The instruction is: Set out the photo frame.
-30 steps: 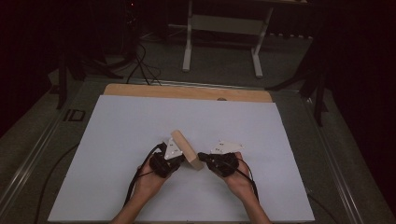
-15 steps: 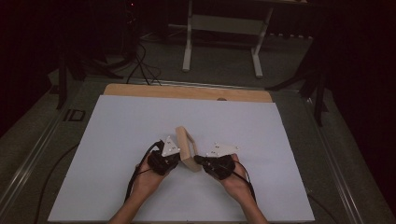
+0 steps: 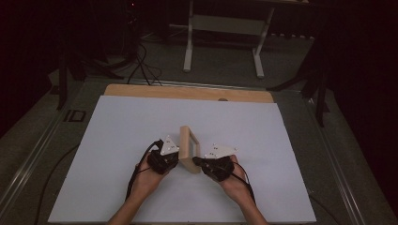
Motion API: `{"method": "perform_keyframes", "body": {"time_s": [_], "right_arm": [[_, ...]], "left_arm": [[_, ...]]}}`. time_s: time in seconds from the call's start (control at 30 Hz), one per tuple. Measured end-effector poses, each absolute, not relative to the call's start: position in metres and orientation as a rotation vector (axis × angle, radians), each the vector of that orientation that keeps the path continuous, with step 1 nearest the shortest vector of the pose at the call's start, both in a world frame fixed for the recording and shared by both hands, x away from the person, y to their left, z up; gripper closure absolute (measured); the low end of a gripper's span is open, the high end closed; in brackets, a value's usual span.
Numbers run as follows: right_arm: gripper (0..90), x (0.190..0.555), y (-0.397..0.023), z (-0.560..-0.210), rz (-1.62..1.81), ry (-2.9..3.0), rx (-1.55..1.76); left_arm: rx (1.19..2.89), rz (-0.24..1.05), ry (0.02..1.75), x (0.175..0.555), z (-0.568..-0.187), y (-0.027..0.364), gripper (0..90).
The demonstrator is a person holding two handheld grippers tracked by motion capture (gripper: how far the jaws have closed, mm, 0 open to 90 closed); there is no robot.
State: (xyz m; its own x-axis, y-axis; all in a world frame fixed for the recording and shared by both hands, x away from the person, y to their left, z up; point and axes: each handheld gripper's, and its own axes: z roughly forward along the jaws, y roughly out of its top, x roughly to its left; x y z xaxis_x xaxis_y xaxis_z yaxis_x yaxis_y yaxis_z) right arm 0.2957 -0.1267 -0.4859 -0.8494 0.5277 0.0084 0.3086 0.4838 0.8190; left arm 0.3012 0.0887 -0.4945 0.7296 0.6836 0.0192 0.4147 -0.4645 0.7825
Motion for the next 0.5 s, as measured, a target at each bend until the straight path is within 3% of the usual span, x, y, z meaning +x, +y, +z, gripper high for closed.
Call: {"method": "perform_keyframes", "body": {"time_s": [0.17, 0.5], "right_arm": [[88.9, 0.296, -0.127, -0.486, 1.301, 2.489, 0.713], [77.6, 0.298, -0.137, -0.481, 1.307, 2.452, 0.742]], "left_arm": [[2.121, 0.429, 0.832, 0.301, -0.494, 0.089, 87.7], [2.065, 0.466, 0.895, 0.297, -0.491, 0.106, 78.7]]}}
